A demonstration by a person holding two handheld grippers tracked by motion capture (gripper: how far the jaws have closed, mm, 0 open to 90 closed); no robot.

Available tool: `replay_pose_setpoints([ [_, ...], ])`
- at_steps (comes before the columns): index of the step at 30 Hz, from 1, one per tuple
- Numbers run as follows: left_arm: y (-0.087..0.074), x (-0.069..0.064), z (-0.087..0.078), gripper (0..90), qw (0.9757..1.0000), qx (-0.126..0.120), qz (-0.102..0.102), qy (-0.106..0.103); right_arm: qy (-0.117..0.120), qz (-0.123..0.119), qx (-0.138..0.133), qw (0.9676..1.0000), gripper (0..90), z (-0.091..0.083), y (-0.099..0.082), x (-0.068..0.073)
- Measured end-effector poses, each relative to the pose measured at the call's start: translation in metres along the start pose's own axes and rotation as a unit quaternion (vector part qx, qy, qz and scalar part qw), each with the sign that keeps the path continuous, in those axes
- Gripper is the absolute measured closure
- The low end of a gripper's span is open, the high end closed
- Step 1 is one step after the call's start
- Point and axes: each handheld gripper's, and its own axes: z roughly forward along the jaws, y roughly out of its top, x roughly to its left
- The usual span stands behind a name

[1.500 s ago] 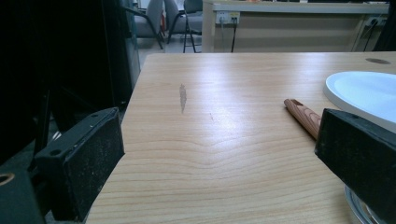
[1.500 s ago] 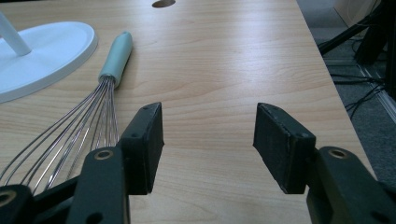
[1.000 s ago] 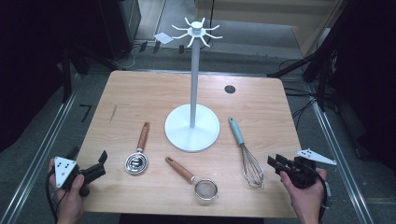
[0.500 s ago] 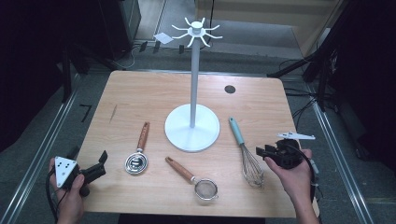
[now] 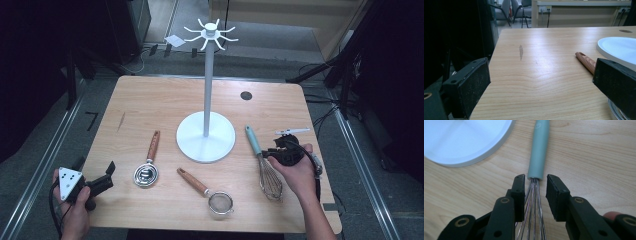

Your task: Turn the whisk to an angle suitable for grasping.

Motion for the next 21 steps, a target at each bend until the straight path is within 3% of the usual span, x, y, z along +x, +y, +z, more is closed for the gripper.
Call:
replay_pose_setpoints([
  [5,0.0,0.0,0.0,1.4,1.0,0.0,-0.003,-0.001,-0.001,0.009,0.031,0.9995,70.7,0.013,0.009,0.001],
  [11,0.0,0.0,0.0,1.4,1.0,0.001,-0.003,-0.002,-0.011,-0.001,0.055,0.9984,68.3,0.023,0.019,0.004],
  [15,0.0,0.001,0.0,1.4,1.0,0.0,-0.005,-0.002,-0.023,0.0,0.096,0.9951,65.0,0.032,0.031,0.008],
  [21,0.0,0.001,0.0,1.4,1.0,0.001,-0.004,-0.001,-0.056,-0.01,0.132,0.9896,64.8,0.043,0.043,0.014],
])
